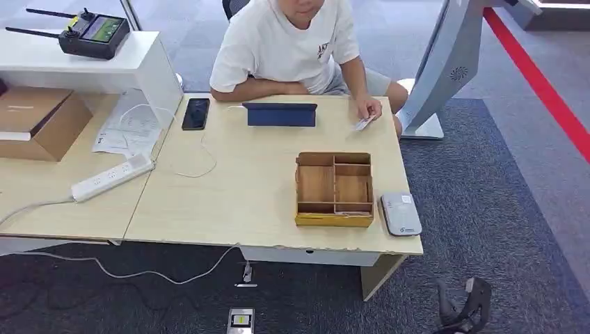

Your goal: Pass the card to the sensor for recognition and then transmit it.

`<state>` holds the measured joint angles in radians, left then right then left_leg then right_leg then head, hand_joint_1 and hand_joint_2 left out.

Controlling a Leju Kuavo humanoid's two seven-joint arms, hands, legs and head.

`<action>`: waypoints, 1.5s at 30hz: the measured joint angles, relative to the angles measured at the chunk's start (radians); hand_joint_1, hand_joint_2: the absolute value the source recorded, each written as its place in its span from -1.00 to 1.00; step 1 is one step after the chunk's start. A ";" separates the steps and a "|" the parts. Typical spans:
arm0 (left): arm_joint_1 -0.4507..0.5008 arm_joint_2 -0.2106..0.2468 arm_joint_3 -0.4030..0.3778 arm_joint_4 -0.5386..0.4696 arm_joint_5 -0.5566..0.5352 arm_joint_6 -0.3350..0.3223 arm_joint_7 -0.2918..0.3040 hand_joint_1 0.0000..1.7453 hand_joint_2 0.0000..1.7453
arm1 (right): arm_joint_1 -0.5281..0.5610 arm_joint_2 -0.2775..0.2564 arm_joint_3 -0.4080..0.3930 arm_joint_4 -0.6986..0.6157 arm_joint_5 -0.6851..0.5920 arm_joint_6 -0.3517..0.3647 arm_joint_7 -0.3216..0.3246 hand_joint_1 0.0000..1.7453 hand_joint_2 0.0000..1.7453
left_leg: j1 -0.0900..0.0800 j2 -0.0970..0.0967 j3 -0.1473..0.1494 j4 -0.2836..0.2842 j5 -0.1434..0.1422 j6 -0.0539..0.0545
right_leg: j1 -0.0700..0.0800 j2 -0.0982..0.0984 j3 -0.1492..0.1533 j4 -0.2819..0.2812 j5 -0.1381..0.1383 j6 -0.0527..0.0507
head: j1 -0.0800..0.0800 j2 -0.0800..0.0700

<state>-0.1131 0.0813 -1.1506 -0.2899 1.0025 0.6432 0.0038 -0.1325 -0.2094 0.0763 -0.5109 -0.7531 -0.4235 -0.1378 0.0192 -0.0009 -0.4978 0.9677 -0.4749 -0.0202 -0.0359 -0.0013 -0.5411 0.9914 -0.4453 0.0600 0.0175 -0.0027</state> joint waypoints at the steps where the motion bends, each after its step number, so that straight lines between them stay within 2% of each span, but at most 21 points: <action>1: 0.000 0.000 -0.002 0.000 0.000 0.000 0.000 -1.00 -1.00 | 0.000 0.000 0.000 -0.002 -0.002 -0.002 -0.002 -1.00 1.00 | 0.000 0.000 0.000 0.000 0.000 0.000 | 0.000 0.000 0.000 0.000 0.000 0.000 | 0.000 0.000; 4: -0.005 0.003 -0.035 0.006 0.010 0.006 0.004 -1.00 -1.00 | 0.002 -0.007 0.000 -0.061 -0.057 -0.060 -0.035 -1.00 1.00 | 0.000 0.000 0.000 0.000 0.000 0.000 | 0.000 0.000 0.000 0.000 0.000 0.000 | 0.000 0.000; 6: -0.012 0.009 -0.105 0.016 0.015 0.021 0.014 -1.00 -1.00 | 0.011 -0.023 -0.021 -0.203 -0.157 -0.188 -0.113 -1.00 1.00 | 0.000 0.000 0.001 0.000 0.000 0.000 | 0.000 0.000 0.000 0.000 0.000 0.000 | 0.000 0.000; 7: -0.014 0.011 -0.123 0.021 0.014 0.021 0.020 -1.00 -1.00 | 0.019 -0.025 -0.040 -0.243 -0.170 -0.232 -0.124 -1.00 1.00 | 0.000 0.000 0.001 0.000 0.000 0.000 | 0.000 0.000 0.000 0.000 0.000 0.000 | 0.000 0.000; 9: -0.015 0.011 -0.132 0.024 0.010 0.021 0.027 -1.00 -1.00 | 0.024 -0.026 -0.051 -0.257 -0.175 -0.261 -0.121 -1.00 1.00 | 0.000 0.000 0.001 0.000 0.000 0.000 | 0.000 0.000 0.000 0.000 0.000 0.000 | 0.000 0.000; 14: -0.017 0.014 -0.153 0.029 0.003 0.021 0.029 -1.00 -1.00 | 0.033 -0.029 -0.055 -0.245 -0.199 -0.267 -0.085 -1.00 1.00 | 0.000 0.000 0.001 0.000 0.000 0.000 | 0.000 0.000 -0.001 0.000 0.000 0.000 | 0.000 0.000; 18: -0.017 0.015 -0.159 0.031 -0.010 0.021 0.027 -1.00 -1.00 | 0.032 -0.030 -0.054 -0.168 -0.272 -0.205 -0.095 -1.00 1.00 | 0.000 0.000 0.000 0.000 0.000 0.000 | 0.000 0.000 -0.001 0.000 0.000 0.000 | 0.000 0.000; 24: -0.018 0.019 -0.174 0.035 -0.021 0.016 0.030 -1.00 -1.00 | 0.030 -0.039 -0.058 -0.083 -0.335 -0.155 -0.205 -1.00 1.00 | 0.000 0.000 0.000 0.000 0.000 0.000 | 0.000 0.000 -0.001 0.000 0.000 0.000 | 0.000 0.000; 26: -0.018 0.021 -0.176 0.039 -0.021 0.015 0.030 -1.00 -1.00 | 0.026 -0.048 -0.064 -0.082 -0.342 -0.175 -0.242 -1.00 1.00 | 0.000 0.000 0.000 0.000 0.000 0.000 | 0.000 0.000 -0.001 0.000 0.000 0.000 | 0.000 0.000; 28: -0.018 0.023 -0.176 0.039 -0.022 0.016 0.030 -1.00 -1.00 | 0.028 -0.059 -0.072 -0.118 -0.323 -0.230 -0.297 -1.00 1.00 | 0.000 0.000 -0.001 0.000 0.000 0.000 | 0.000 0.000 0.000 0.000 0.000 0.000 | 0.000 0.000; 30: -0.018 0.025 -0.176 0.040 -0.023 0.016 0.028 -1.00 -1.00 | 0.030 -0.063 -0.089 -0.174 -0.266 -0.260 -0.359 -1.00 1.00 | 0.000 0.000 -0.001 0.000 0.000 0.000 | 0.000 0.000 0.000 0.000 0.000 0.000 | 0.000 0.000; 31: -0.018 0.025 -0.176 0.041 -0.024 0.016 0.027 -1.00 -1.00 | 0.029 -0.067 -0.098 -0.198 -0.211 -0.265 -0.365 -1.00 1.00 | 0.000 0.000 -0.001 0.000 0.000 0.000 | 0.000 0.000 0.000 0.000 0.000 0.000 | 0.000 0.000; 34: -0.018 0.025 -0.176 0.041 -0.024 0.016 0.027 -1.00 -1.00 | 0.027 -0.044 -0.165 -0.334 0.108 -0.270 -0.300 -1.00 1.00 | 0.000 0.000 -0.001 0.000 0.000 0.000 | 0.000 0.000 0.000 0.000 0.001 -0.001 | 0.000 0.000; 36: -0.018 0.024 -0.176 0.041 -0.024 0.017 0.031 -1.00 -1.00 | 0.019 0.000 -0.222 -0.461 0.342 -0.271 -0.222 -1.00 1.00 | 0.001 0.000 0.000 0.000 0.001 -0.001 | 0.000 0.000 0.000 0.001 0.001 -0.001 | 0.000 0.000; 38: -0.018 0.022 -0.176 0.041 -0.024 0.019 0.038 -1.00 -1.00 | 0.009 0.041 -0.262 -0.568 0.496 -0.271 -0.194 -1.00 1.00 | 0.001 -0.001 0.000 0.000 0.002 0.000 | 0.001 -0.002 0.001 0.001 0.001 -0.001 | 0.000 0.000; 42: -0.016 0.017 -0.176 0.041 -0.029 0.021 0.051 -1.00 -1.00 | -0.001 0.126 -0.322 -0.781 0.741 -0.272 -0.212 -1.00 1.00 | 0.001 -0.001 0.000 0.000 0.002 -0.001 | 0.001 -0.003 0.000 0.001 0.001 -0.001 | 0.000 0.000; 45: -0.016 0.014 -0.176 0.041 -0.040 0.021 0.059 -1.00 -1.00 | 0.001 0.180 -0.337 -0.908 0.861 -0.273 -0.236 -1.00 1.00 | 0.002 -0.001 0.000 0.000 0.002 -0.001 | 0.002 -0.003 0.000 0.001 0.001 -0.001 | 0.000 0.000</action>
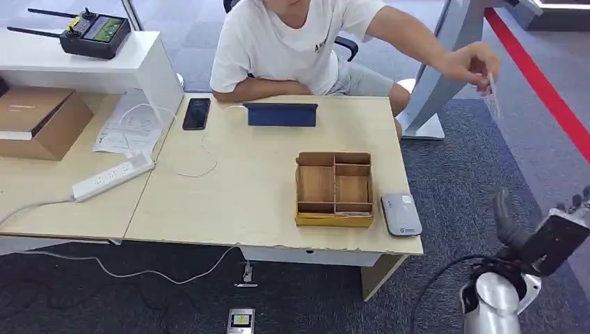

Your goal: Pass the card to the sensor for recognition and then transmit it.

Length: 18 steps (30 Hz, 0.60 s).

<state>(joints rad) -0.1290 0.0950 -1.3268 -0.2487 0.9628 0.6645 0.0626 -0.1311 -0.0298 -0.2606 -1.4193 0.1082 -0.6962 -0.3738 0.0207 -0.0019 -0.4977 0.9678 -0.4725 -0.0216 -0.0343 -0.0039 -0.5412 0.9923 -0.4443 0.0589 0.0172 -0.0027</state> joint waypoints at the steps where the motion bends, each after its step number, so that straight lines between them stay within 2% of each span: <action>1: 0.000 -0.001 0.000 0.000 -0.003 0.000 0.001 -1.00 -1.00 | 0.002 0.012 -0.002 -0.027 0.022 0.000 -0.006 -1.00 1.00 | 0.000 0.000 0.000 0.000 0.000 0.000 | 0.000 0.000 0.000 0.000 0.000 0.000 | 0.001 0.000; 4: 0.000 -0.003 0.000 0.001 -0.005 0.000 0.002 -1.00 -1.00 | 0.016 0.052 -0.007 -0.115 0.055 -0.001 -0.016 -1.00 1.00 | 0.000 0.000 0.000 0.000 0.000 0.000 | 0.000 0.000 0.000 0.000 0.000 0.000 | 0.000 0.000; 8: 0.000 -0.003 -0.001 0.001 -0.012 0.000 0.004 -1.00 -1.00 | 0.025 0.080 -0.015 -0.182 0.113 -0.001 -0.041 -1.00 1.00 | 0.000 0.000 0.000 0.000 0.000 0.000 | 0.000 0.000 0.000 0.000 0.000 0.000 | 0.001 0.000; 15: -0.001 -0.005 -0.002 0.002 -0.041 -0.002 0.000 -1.00 -1.00 | 0.046 0.129 -0.003 -0.246 0.354 -0.001 -0.069 -1.00 1.00 | 0.001 0.000 0.000 0.000 0.000 0.000 | 0.001 0.000 0.000 0.000 0.000 0.000 | 0.001 0.000; 16: -0.001 -0.005 -0.003 0.002 -0.044 -0.003 -0.002 -1.00 -1.00 | 0.049 0.133 0.004 -0.248 0.400 -0.001 -0.066 -1.00 1.00 | 0.001 0.000 0.000 0.000 0.000 0.000 | 0.001 0.000 0.000 0.000 0.000 0.000 | 0.001 0.000; 18: -0.001 -0.005 -0.003 0.002 -0.053 -0.004 -0.003 -1.00 -1.00 | 0.053 0.136 0.018 -0.247 0.543 -0.001 -0.014 -1.00 1.00 | 0.001 0.000 0.000 0.000 0.000 0.000 | 0.001 0.000 0.000 0.000 0.000 0.000 | 0.000 0.000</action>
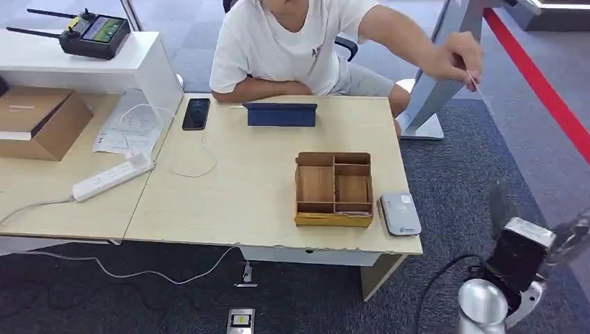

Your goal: Pass the card to the sensor for recognition and then transmit it.

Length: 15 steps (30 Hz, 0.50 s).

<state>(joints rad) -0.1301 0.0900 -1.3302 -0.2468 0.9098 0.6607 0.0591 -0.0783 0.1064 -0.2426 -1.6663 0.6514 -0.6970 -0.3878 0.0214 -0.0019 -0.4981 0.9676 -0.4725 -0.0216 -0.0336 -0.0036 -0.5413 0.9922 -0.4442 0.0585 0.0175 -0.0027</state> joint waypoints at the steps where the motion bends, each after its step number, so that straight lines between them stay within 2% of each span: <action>1: 0.000 0.000 -0.001 0.000 -0.006 -0.001 0.000 -1.00 -1.00 | 0.001 -0.002 0.011 0.002 0.087 0.000 0.049 -1.00 1.00 | 0.000 0.000 0.000 0.000 0.000 0.000 | 0.000 0.000 0.000 0.000 0.000 0.000 | 0.000 0.000; 4: -0.001 0.000 -0.011 0.000 -0.023 -0.004 0.000 -1.00 -1.00 | 0.005 -0.030 0.058 0.006 0.366 0.000 0.223 -1.00 1.00 | 0.000 0.000 -0.001 0.000 0.000 0.000 | 0.000 0.000 0.000 0.000 0.000 0.000 | 0.000 0.000; 6: -0.002 0.000 -0.017 0.000 -0.028 -0.011 0.001 -1.00 -1.00 | 0.003 -0.069 0.108 0.013 0.552 0.000 0.356 -1.00 1.00 | 0.000 0.000 -0.001 0.000 0.000 0.000 | 0.000 0.000 0.000 0.000 0.000 0.000 | 0.000 0.000; 9: -0.002 0.001 -0.021 0.000 -0.041 -0.015 0.004 -1.00 -1.00 | -0.038 -0.148 0.217 0.032 0.674 0.001 0.576 -1.00 1.00 | 0.000 0.000 -0.002 0.000 0.000 0.000 | 0.000 0.000 0.000 0.000 0.001 -0.001 | 0.000 0.000; 10: -0.004 0.001 -0.022 0.000 -0.042 -0.016 0.004 -1.00 -1.00 | -0.063 -0.174 0.258 0.044 0.692 0.002 0.624 -1.00 1.00 | 0.000 0.000 -0.002 0.000 0.000 0.000 | 0.000 0.000 0.000 0.000 0.001 -0.001 | 0.000 0.000; 11: -0.006 0.001 -0.023 0.000 -0.043 -0.017 0.004 -1.00 -1.00 | -0.091 -0.199 0.298 0.059 0.695 0.002 0.657 -1.00 1.00 | 0.000 0.000 -0.002 0.000 0.000 0.000 | 0.000 0.000 0.000 0.000 0.001 -0.001 | 0.001 0.000; 15: -0.008 0.001 -0.023 0.000 -0.048 -0.017 0.006 -1.00 -1.00 | -0.203 -0.277 0.451 0.128 0.664 0.031 0.700 -1.00 1.00 | 0.000 0.000 -0.002 0.000 0.001 -0.001 | 0.000 0.000 0.000 0.000 0.001 -0.001 | 0.000 0.000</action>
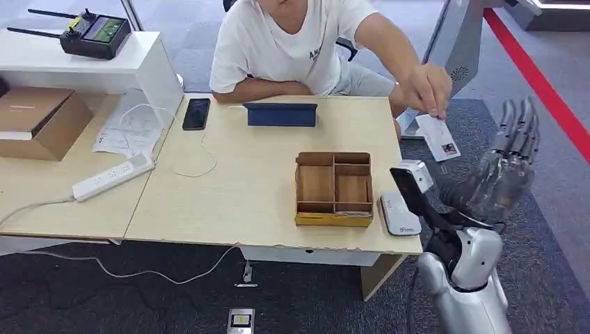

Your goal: Pass the card to the sensor for recognition and then transmit it.

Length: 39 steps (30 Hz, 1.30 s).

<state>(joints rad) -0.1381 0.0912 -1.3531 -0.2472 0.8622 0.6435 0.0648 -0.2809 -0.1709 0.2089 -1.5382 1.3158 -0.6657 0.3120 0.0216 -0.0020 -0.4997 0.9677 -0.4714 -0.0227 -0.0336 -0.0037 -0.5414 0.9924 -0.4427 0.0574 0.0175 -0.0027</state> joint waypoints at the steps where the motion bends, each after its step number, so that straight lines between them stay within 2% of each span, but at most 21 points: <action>1: 0.000 0.000 0.000 0.000 -0.001 0.000 0.004 -1.00 -1.00 | -0.028 -0.014 0.032 0.018 -0.013 0.008 0.007 -1.00 1.00 | 0.000 0.000 0.000 0.000 0.000 0.000 | 0.000 0.000 0.000 0.000 0.000 0.000 | 0.000 0.000; 7: 0.000 0.001 0.000 -0.002 -0.006 0.002 0.008 -1.00 -1.00 | -0.145 -0.080 0.204 0.106 -0.063 0.013 0.029 -1.00 1.00 | 0.000 0.000 0.000 0.000 0.000 0.000 | 0.001 0.000 -0.001 0.000 0.000 0.000 | 0.000 0.000; 14: 0.000 0.001 0.000 -0.005 -0.006 0.003 0.004 -1.00 -1.00 | -0.195 -0.112 0.309 0.149 -0.082 0.011 0.031 -1.00 1.00 | 0.000 0.000 0.000 0.000 0.000 0.000 | 0.001 0.000 -0.001 0.000 0.000 0.000 | 0.000 0.000; 24: 0.000 0.001 0.000 -0.005 -0.009 0.003 -0.005 -1.00 -1.00 | -0.216 -0.142 0.380 0.181 -0.090 0.009 0.051 -1.00 1.00 | 0.000 0.000 0.001 0.000 0.000 0.000 | 0.001 0.000 -0.001 0.000 0.000 0.000 | 0.000 0.000; 38: 0.001 0.001 0.000 -0.005 -0.012 0.003 -0.005 -1.00 -1.00 | -0.211 -0.180 0.419 0.190 -0.096 0.007 0.072 -1.00 1.00 | 0.000 0.000 0.000 0.000 0.000 0.000 | 0.001 0.000 -0.002 0.000 0.000 0.000 | 0.000 0.000; 39: 0.001 0.001 0.000 -0.005 -0.012 0.004 -0.005 -1.00 -1.00 | -0.210 -0.183 0.422 0.190 -0.098 0.006 0.073 -0.80 1.00 | 0.000 0.000 0.000 0.000 0.000 0.000 | 0.001 0.000 -0.002 0.000 0.000 0.000 | 0.000 0.000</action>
<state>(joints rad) -0.1372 0.0919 -1.3535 -0.2525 0.8499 0.6474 0.0595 -0.4913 -0.3540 0.6306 -1.3485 1.2177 -0.6596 0.3853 0.0220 -0.0020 -0.4993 0.9678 -0.4715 -0.0229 -0.0330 -0.0037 -0.5430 0.9926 -0.4427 0.0573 0.0179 -0.0027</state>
